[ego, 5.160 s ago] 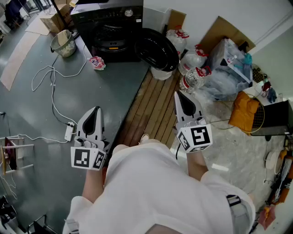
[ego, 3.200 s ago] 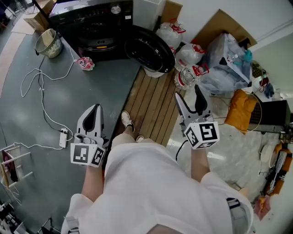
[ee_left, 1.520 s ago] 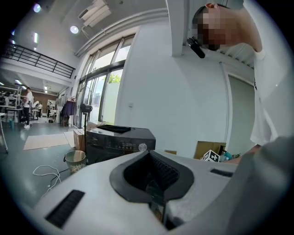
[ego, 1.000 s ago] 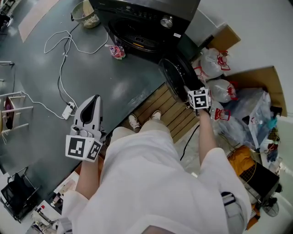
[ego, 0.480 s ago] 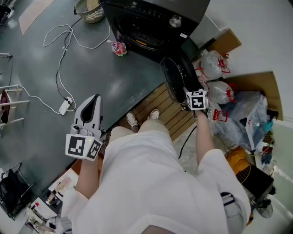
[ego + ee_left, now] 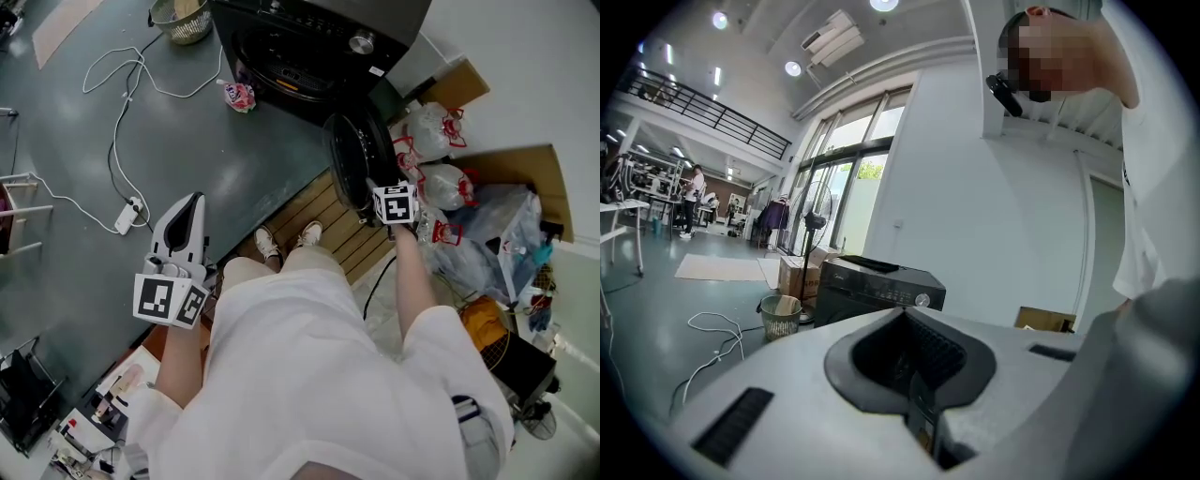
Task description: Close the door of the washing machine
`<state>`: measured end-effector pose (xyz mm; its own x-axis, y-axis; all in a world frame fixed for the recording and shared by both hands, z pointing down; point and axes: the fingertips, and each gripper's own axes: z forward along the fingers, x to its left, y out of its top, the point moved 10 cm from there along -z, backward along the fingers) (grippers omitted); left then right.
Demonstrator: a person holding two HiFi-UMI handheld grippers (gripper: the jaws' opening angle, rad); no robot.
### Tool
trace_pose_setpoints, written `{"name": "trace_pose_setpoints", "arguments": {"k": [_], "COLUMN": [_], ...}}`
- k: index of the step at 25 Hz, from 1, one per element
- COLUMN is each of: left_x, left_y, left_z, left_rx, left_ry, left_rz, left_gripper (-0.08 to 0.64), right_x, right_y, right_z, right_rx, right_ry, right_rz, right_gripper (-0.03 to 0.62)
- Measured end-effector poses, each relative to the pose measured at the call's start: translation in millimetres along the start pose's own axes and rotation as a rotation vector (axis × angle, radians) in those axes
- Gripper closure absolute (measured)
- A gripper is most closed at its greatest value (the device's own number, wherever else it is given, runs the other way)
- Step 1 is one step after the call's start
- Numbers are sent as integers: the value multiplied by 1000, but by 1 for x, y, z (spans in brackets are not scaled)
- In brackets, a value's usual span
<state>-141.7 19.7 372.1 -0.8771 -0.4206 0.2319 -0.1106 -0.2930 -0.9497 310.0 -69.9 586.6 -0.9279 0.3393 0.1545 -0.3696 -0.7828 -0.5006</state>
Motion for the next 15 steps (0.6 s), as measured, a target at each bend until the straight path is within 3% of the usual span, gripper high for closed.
{"name": "trace_pose_setpoints", "arguments": {"k": [15], "left_x": [14], "left_y": [-6], "left_z": [-12], "left_rx": [-44], "left_ry": [-5], "left_rz": [-36], "left_gripper": [557], "right_x": [50], "right_y": [11], "right_z": [-1], "right_rx": [20], "right_ry": [54], "right_rz": [-46], "right_gripper": [264]}}
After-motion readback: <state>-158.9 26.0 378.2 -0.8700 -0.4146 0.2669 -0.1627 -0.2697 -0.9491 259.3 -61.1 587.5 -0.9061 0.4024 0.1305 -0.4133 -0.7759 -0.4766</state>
